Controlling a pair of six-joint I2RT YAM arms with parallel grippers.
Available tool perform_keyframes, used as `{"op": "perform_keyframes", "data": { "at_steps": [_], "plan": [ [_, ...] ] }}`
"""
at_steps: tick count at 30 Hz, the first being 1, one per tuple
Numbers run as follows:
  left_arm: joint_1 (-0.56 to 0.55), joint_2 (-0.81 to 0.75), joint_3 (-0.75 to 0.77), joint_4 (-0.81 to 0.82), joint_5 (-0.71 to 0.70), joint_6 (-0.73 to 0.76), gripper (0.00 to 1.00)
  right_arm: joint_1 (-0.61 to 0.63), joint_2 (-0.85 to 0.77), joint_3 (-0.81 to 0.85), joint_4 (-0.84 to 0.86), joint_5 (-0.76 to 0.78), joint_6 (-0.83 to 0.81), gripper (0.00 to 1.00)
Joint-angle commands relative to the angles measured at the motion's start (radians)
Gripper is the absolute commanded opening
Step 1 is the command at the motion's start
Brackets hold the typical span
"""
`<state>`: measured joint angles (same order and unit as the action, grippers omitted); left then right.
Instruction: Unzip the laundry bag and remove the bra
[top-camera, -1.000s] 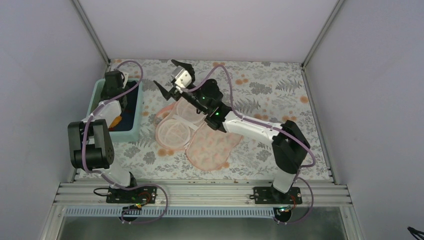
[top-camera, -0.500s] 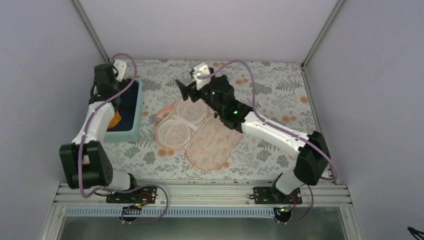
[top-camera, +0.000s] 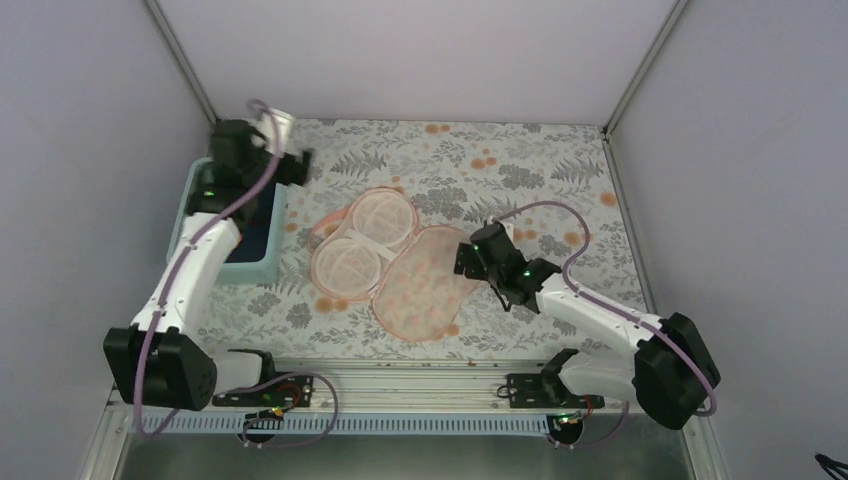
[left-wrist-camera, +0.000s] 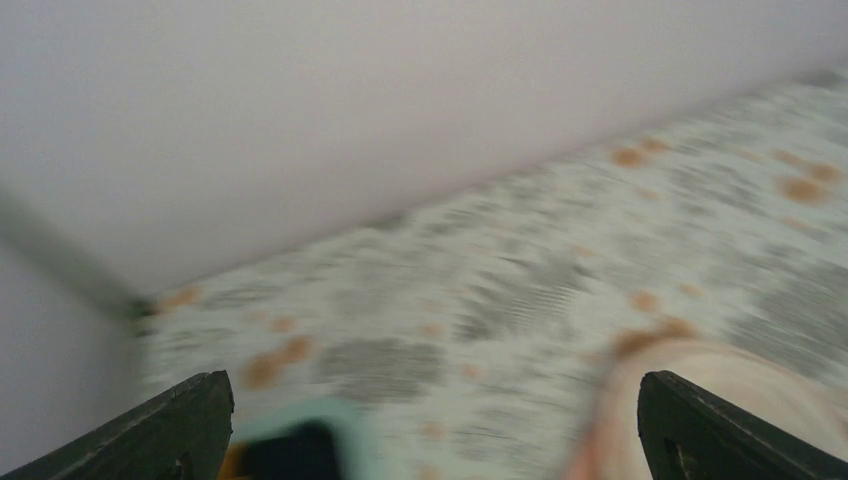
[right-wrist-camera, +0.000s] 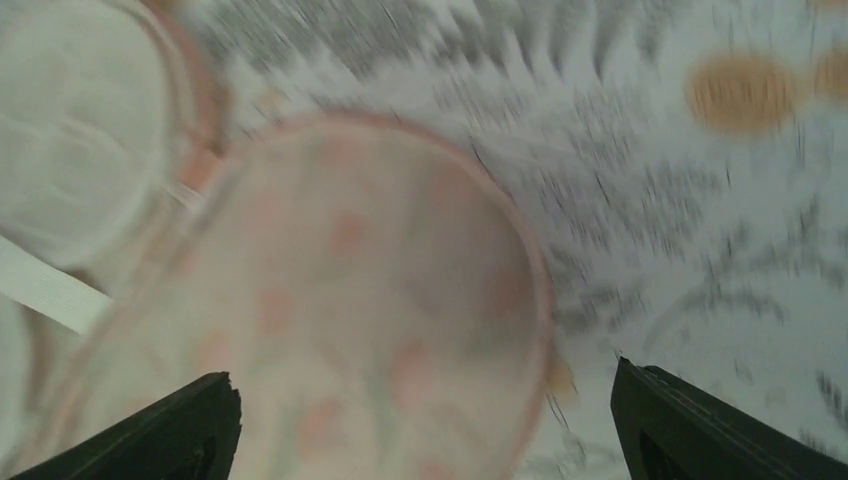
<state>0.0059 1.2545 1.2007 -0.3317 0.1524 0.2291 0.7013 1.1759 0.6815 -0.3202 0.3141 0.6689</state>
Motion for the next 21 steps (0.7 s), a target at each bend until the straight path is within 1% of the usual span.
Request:
{"op": "perform_keyframes", "data": {
  "at_steps": [1, 3, 5, 7, 11, 15, 19, 21],
  "plan": [
    [-0.259, 0.039, -0.101, -0.065, -0.017, -0.086, 1.0, 0.002, 0.035, -0.05, -0.054, -0.046, 0.21, 0.94],
    [-0.313, 0.073, -0.141, -0.051, -0.005, -0.104, 1.0, 0.003, 0.075, -0.065, -0.066, -0.052, 0.244, 0.92],
    [-0.328, 0.113, -0.163, -0.037, -0.037, -0.112, 1.0, 0.004, 0.118, -0.092, -0.03, -0.096, 0.25, 0.91],
    [-0.331, 0.177, -0.182, -0.03, -0.051, -0.13, 1.0, 0.007, 0.172, -0.113, 0.017, -0.146, 0.256, 0.85],
    [-0.321, 0.275, -0.213, -0.001, -0.046, -0.166, 1.0, 0.037, 0.254, -0.113, 0.078, -0.206, 0.265, 0.66],
    [-0.299, 0.348, -0.221, 0.011, -0.065, -0.2, 1.0, 0.059, 0.279, -0.108, 0.114, -0.227, 0.289, 0.56],
    [-0.246, 0.381, -0.239, 0.027, -0.062, -0.219, 1.0, 0.047, 0.243, -0.123, 0.143, -0.187, 0.306, 0.26],
    [-0.218, 0.376, -0.257, 0.041, -0.047, -0.231, 1.0, 0.029, 0.209, -0.116, 0.142, -0.166, 0.291, 0.07]
  ]
}}
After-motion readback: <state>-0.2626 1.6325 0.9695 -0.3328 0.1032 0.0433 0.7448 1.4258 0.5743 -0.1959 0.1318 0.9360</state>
